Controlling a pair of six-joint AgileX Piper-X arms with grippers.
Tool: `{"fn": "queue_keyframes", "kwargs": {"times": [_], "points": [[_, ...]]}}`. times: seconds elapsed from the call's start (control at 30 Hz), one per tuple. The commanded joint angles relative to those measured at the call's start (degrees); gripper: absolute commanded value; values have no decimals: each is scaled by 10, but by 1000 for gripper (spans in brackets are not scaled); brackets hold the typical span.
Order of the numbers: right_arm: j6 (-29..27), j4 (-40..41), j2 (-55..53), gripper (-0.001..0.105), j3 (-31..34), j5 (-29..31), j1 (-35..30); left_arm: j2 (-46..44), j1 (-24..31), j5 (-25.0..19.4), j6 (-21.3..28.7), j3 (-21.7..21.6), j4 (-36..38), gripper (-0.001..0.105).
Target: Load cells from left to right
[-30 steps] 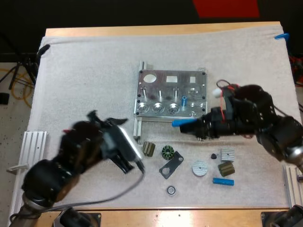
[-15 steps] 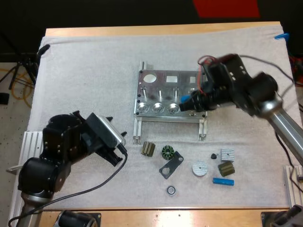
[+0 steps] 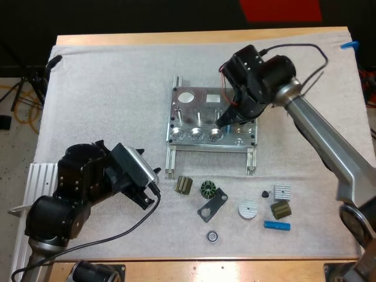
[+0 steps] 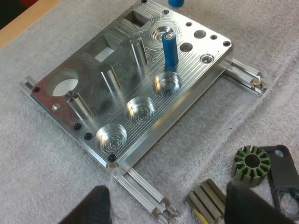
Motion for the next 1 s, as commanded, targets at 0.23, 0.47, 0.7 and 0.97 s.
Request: {"fn": "queue_keyframes", "kwargs": {"times": [0.23,0.47,0.7,0.97], "points": [[-58,-5,32,0,-8,19,-3,-3,-3,6,-1,-1,1,52],[-59,-5,53,0,-8,21,-10,-3,-3,6,-1,-1,1,52],[-59,-1,66,0,-5,16,-16,-3,-3,6,-1,-1,1,52],[-54,1,82,0,-6,-1,-16,-3,-3,6,-1,-1,1,52]]}}
